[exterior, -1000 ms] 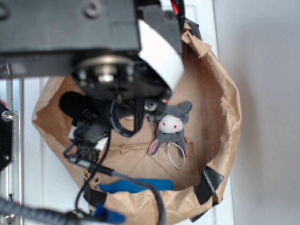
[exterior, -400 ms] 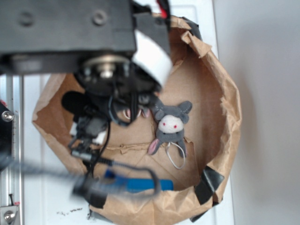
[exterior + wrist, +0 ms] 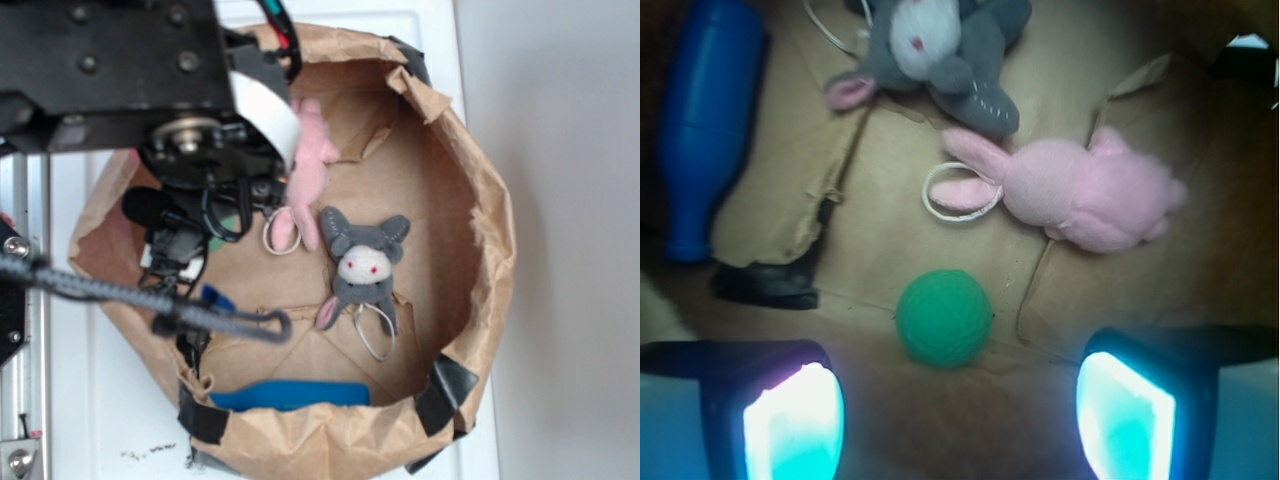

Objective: Grab the green ball.

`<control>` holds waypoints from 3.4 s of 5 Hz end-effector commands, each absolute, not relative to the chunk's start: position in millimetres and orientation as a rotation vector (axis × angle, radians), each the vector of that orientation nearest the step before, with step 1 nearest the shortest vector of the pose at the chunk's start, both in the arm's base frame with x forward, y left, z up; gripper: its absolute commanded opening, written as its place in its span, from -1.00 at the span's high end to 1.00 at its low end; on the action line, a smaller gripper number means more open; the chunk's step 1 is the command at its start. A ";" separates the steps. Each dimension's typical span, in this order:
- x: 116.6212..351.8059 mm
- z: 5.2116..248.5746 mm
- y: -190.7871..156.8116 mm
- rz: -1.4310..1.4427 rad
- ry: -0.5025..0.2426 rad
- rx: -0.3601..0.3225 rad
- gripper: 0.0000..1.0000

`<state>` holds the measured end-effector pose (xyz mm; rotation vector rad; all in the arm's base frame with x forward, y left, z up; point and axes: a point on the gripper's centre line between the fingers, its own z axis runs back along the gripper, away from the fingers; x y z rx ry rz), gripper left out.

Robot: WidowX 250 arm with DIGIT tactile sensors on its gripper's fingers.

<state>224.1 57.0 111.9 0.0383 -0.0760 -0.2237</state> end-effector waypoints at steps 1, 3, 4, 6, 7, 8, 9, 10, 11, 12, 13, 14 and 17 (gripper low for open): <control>232.4 99.5 75.9 -0.150 -0.200 0.073 -1.00; 236.0 76.0 68.0 -0.096 -0.187 0.045 -1.00; 232.8 76.0 56.0 -0.105 -0.193 -0.015 -1.00; 238.0 87.2 30.0 -0.108 -0.199 -0.024 -1.00; 244.8 80.0 24.0 -0.100 -0.196 -0.009 -1.00; 245.2 70.5 19.2 -0.098 -0.181 -0.009 -1.00; 246.9 56.9 19.8 -0.082 -0.184 0.051 -1.00; 251.3 54.4 32.2 -0.047 -0.201 0.101 -1.00; 245.8 68.4 37.5 -0.074 -0.211 0.048 -1.00; 239.9 91.8 43.6 -0.083 -0.223 -0.008 -1.00; 235.4 115.4 55.0 -0.086 -0.238 -0.072 -1.00; 234.9 119.0 67.5 -0.069 -0.239 -0.067 -1.00; 256.6 84.6 54.0 -0.067 -0.231 0.048 -1.00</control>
